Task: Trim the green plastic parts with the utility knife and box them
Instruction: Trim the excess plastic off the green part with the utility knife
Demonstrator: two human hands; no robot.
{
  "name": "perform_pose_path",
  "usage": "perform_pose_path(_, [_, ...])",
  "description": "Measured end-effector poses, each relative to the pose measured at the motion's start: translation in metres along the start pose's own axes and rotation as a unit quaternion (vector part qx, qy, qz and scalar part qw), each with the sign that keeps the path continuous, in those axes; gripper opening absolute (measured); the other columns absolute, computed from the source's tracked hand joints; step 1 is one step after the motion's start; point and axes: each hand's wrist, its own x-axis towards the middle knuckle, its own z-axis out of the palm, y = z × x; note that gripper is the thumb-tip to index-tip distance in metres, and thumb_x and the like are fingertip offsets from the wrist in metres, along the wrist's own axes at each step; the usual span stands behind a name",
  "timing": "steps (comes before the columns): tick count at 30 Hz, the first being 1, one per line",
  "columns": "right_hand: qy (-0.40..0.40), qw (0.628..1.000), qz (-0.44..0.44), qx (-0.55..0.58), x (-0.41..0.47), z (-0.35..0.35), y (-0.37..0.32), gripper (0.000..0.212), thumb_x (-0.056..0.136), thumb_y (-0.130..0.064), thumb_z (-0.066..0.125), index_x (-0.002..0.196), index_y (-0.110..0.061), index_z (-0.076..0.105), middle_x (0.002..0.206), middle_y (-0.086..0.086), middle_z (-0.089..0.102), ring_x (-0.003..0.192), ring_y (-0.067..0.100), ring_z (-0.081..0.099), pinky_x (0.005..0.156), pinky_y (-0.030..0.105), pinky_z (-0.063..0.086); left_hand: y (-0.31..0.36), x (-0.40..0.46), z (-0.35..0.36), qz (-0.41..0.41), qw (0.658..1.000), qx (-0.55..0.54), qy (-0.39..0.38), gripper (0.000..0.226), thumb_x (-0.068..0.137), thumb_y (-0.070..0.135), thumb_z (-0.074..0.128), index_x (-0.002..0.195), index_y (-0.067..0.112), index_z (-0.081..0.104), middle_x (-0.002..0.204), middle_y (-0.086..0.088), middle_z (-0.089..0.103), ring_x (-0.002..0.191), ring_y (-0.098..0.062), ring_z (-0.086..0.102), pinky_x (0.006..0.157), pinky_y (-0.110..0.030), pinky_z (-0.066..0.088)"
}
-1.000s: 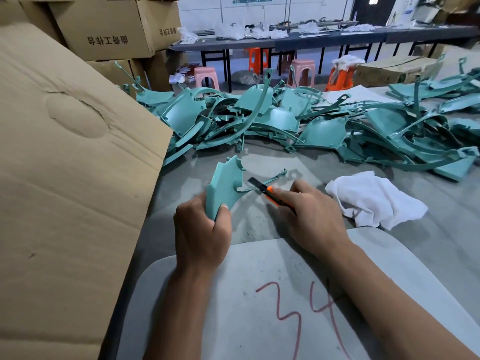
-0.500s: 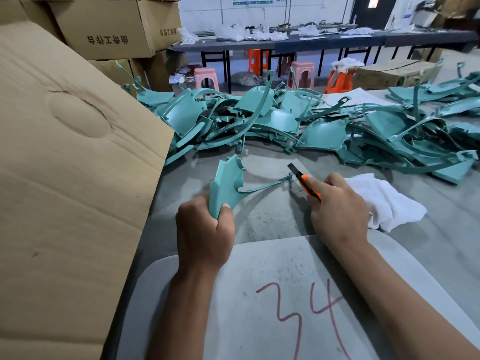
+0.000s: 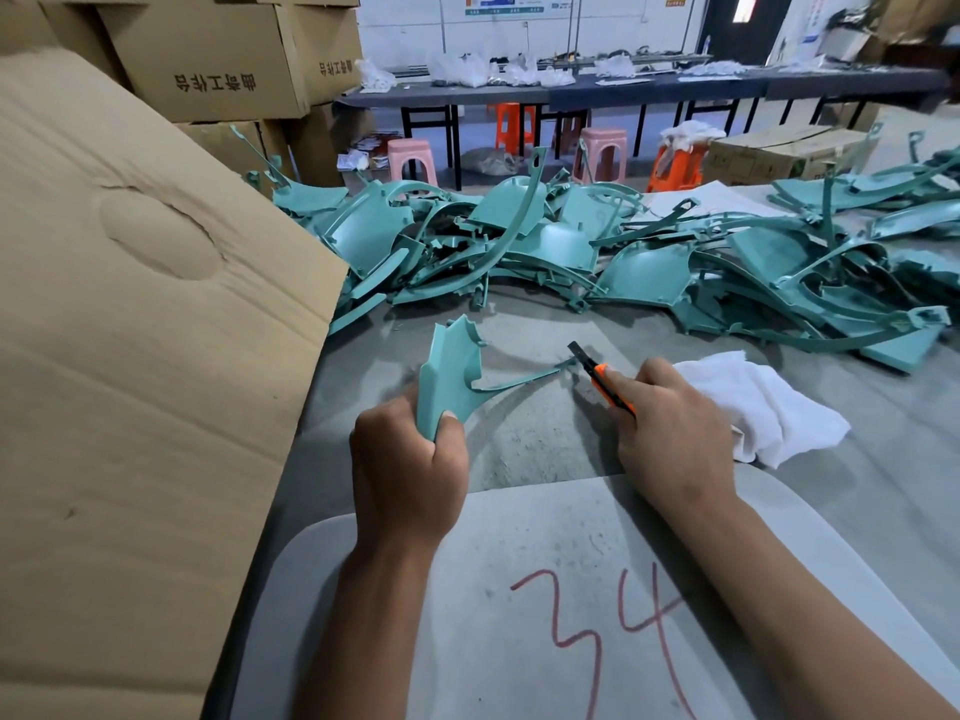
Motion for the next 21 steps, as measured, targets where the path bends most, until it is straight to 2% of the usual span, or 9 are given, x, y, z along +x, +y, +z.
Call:
perform_pose_path(2, [-0.006, 1.000, -0.004, 0.006, -0.001, -0.001, 0.002, 0.040, 0.094, -0.011, 0.066, 0.127, -0.034, 0.073, 0.089, -0.001, 0.052, 0.063, 0.024, 0.041, 0.051, 0.031, 0.025, 0.000, 0.001, 0.000, -0.006, 1.000, 0.000, 0.004, 0.009, 0.074, 0.022, 0.061, 0.081, 0.028, 0.059, 0.064, 0.029, 0.051, 0.056, 0.006, 0.058, 0.042, -0.013, 0.048])
perform_pose_path(5, [-0.013, 1.000, -0.006, 0.011, -0.001, -0.004, 0.005, 0.040, 0.096, -0.014, 0.065, 0.129, -0.036, 0.071, 0.090, -0.003, 0.052, 0.066, 0.029, 0.052, 0.052, 0.032, 0.033, 0.001, 0.000, 0.000, -0.012, 1.000, -0.005, 0.003, 0.011, 0.074, 0.021, 0.061, 0.080, 0.029, 0.057, 0.064, 0.028, 0.052, 0.058, 0.004, 0.059, 0.043, -0.021, 0.051])
perform_pose_path(7, [-0.014, 1.000, -0.010, 0.002, -0.001, -0.005, 0.005, 0.038, 0.096, -0.014, 0.066, 0.128, -0.035, 0.072, 0.090, -0.003, 0.053, 0.066, 0.031, 0.054, 0.052, 0.031, 0.031, 0.002, 0.000, 0.000, -0.011, 1.000, -0.005, 0.002, 0.009, 0.074, 0.022, 0.060, 0.078, 0.029, 0.057, 0.063, 0.024, 0.055, 0.059, -0.001, 0.061, 0.042, -0.027, 0.053])
perform_pose_path(9, [-0.016, 1.000, -0.015, -0.006, 0.000, -0.006, 0.004, 0.036, 0.095, -0.013, 0.067, 0.125, -0.032, 0.073, 0.089, -0.003, 0.052, 0.063, 0.030, 0.053, 0.050, 0.030, 0.025, 0.002, -0.001, 0.001, -0.005, 1.000, -0.001, 0.003, 0.007, 0.074, 0.022, 0.060, 0.076, 0.028, 0.056, 0.062, 0.023, 0.055, 0.058, -0.003, 0.061, 0.041, -0.027, 0.052])
perform_pose_path(12, [-0.021, 0.999, -0.025, -0.010, -0.002, -0.005, 0.003, 0.036, 0.092, -0.009, 0.070, 0.122, -0.029, 0.074, 0.087, -0.001, 0.052, 0.059, 0.027, 0.046, 0.048, 0.028, 0.020, 0.004, -0.001, 0.001, -0.001, 1.000, 0.006, 0.006, 0.011, 0.075, 0.021, 0.062, 0.080, 0.029, 0.056, 0.065, 0.027, 0.051, 0.058, 0.000, 0.059, 0.042, -0.034, 0.056])
perform_pose_path(15, [-0.019, 0.999, -0.028, -0.011, -0.001, -0.004, 0.005, 0.038, 0.088, -0.007, 0.072, 0.119, -0.028, 0.075, 0.084, -0.002, 0.051, 0.056, 0.024, 0.039, 0.047, 0.026, 0.016, 0.006, -0.001, 0.000, -0.005, 1.000, 0.007, 0.005, 0.013, 0.075, 0.020, 0.063, 0.082, 0.029, 0.056, 0.066, 0.029, 0.050, 0.059, 0.003, 0.057, 0.042, -0.033, 0.056])
perform_pose_path(18, [-0.025, 0.998, -0.062, 0.000, -0.002, -0.006, 0.003, 0.043, 0.085, -0.011, 0.076, 0.121, -0.034, 0.074, 0.083, -0.005, 0.050, 0.058, 0.024, 0.048, 0.048, 0.027, 0.022, 0.008, -0.002, 0.000, -0.015, 1.000, -0.002, 0.000, 0.010, 0.074, 0.023, 0.061, 0.082, 0.028, 0.058, 0.067, 0.028, 0.052, 0.058, 0.001, 0.059, 0.042, -0.018, 0.051])
perform_pose_path(20, [-0.046, 0.993, -0.107, -0.015, -0.006, -0.004, -0.005, 0.047, 0.083, -0.017, 0.078, 0.123, -0.040, 0.070, 0.083, -0.006, 0.046, 0.061, 0.024, 0.054, 0.049, 0.029, 0.023, 0.008, -0.002, 0.001, -0.025, 1.000, -0.007, -0.005, 0.009, 0.073, 0.022, 0.061, 0.081, 0.027, 0.058, 0.066, 0.025, 0.055, 0.059, -0.002, 0.061, 0.043, -0.020, 0.053])
perform_pose_path(21, [-0.051, 0.993, -0.106, -0.016, -0.007, -0.002, -0.008, 0.046, 0.085, -0.020, 0.077, 0.124, -0.041, 0.068, 0.083, -0.007, 0.045, 0.063, 0.025, 0.056, 0.049, 0.030, 0.023, 0.006, -0.002, 0.001, -0.035, 0.999, -0.007, -0.005, 0.007, 0.073, 0.022, 0.061, 0.079, 0.025, 0.059, 0.065, 0.021, 0.057, 0.059, -0.005, 0.063, 0.044, -0.029, 0.056])
